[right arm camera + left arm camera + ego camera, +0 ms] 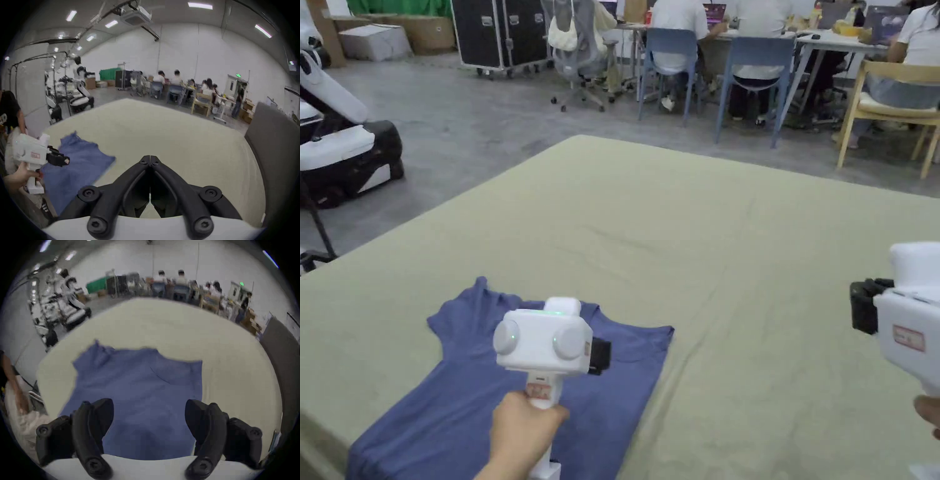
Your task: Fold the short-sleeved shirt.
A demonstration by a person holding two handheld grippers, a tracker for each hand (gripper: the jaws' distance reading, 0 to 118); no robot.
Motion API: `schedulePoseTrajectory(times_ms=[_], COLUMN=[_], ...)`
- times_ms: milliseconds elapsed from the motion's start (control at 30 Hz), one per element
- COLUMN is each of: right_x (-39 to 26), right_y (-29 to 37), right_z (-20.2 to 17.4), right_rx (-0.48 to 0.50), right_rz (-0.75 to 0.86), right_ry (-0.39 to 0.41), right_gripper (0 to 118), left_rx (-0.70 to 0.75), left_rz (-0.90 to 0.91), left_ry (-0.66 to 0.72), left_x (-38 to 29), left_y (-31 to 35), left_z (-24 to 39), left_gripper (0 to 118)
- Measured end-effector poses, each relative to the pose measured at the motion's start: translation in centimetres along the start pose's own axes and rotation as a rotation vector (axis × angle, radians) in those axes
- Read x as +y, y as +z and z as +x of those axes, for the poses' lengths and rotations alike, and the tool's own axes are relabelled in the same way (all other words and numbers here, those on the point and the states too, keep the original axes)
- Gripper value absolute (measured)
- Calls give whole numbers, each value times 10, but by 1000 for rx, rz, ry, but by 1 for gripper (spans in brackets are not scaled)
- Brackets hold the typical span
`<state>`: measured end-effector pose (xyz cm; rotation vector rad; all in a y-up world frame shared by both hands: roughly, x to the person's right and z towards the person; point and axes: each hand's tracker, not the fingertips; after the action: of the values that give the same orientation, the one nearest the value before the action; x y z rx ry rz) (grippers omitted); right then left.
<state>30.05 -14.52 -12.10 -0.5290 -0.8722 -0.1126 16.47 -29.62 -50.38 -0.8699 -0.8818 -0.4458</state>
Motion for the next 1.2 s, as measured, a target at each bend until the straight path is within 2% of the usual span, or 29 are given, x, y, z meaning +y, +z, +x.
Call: schedulePoseTrajectory(times_ms=[100,200,267,300,333,367,400,433,500,533,600,633,700,767,833,867,933,967,1067,1133,1200], right_x=[-38,-67,-84,-92,-98,-103,-107,-111,-116,-118,-120,-122,-123,-123,-123,-124,-126,-127,-135,-143,-152], right_y=[-19,-32,-37,-39,-41,-42,-42,-41,-34,-29,-19,-10,7,33,60,73,105,121,165,193,214], right_z=[36,59,66,68,68,67,67,66,64,64,67,71,81,95,108,115,129,137,159,177,192], right_rx=[-80,-72,-65,-59,-54,-50,-37,-20,-1,18,31,30,27,6,-27,-49,-94,-115,-198,-255,-317], right_rz=[-78,-137,-155,-161,-166,-173,-182,-189,-184,-178,-181,-172,-155,-119,-77,-58,-20,-5,35,57,49], right_ry=[-10,-110,-158,-163,-169,-175,-183,-189,-201,-212,-217,-219,-226,-246,-262,-268,-281,-292,-325,-349,-362], right_gripper=[3,3,3,3,3,3,3,3,3,3,3,3,3,3,3,3,3,3,3,3,3], left_rx=[-29,19,37,-9,-74,-43,-41,25,-77,-74,-177,-217,-210,-172,-64,-98,-349,-452,-618,-754,-851], left_rz=[-75,-89,76,50,36,34,30,23,-45,-24,27,46,110,169,238,281,297,268,223,98,11], left_ry=[-47,-132,-215,-226,-221,-197,-182,-141,66,175,409,488,525,413,203,141,54,-32,-433,-654,-808], left_x=[-4,-12,-30,-31,-28,-27,-22,-15,-6,-7,-15,-18,-16,7,29,35,46,45,9,-33,-83], left_y=[-53,-90,-75,-75,-72,-64,-62,-63,-71,-74,-76,-68,-53,-20,10,21,39,46,62,74,80], left_z=[23,38,43,41,36,28,20,7,-28,-42,-59,-54,-41,2,59,85,151,193,316,387,438], left_gripper=[100,99,99,91,76,64,28,1,1,1,1,1,1,1,1,1,1,1,1,1,1])
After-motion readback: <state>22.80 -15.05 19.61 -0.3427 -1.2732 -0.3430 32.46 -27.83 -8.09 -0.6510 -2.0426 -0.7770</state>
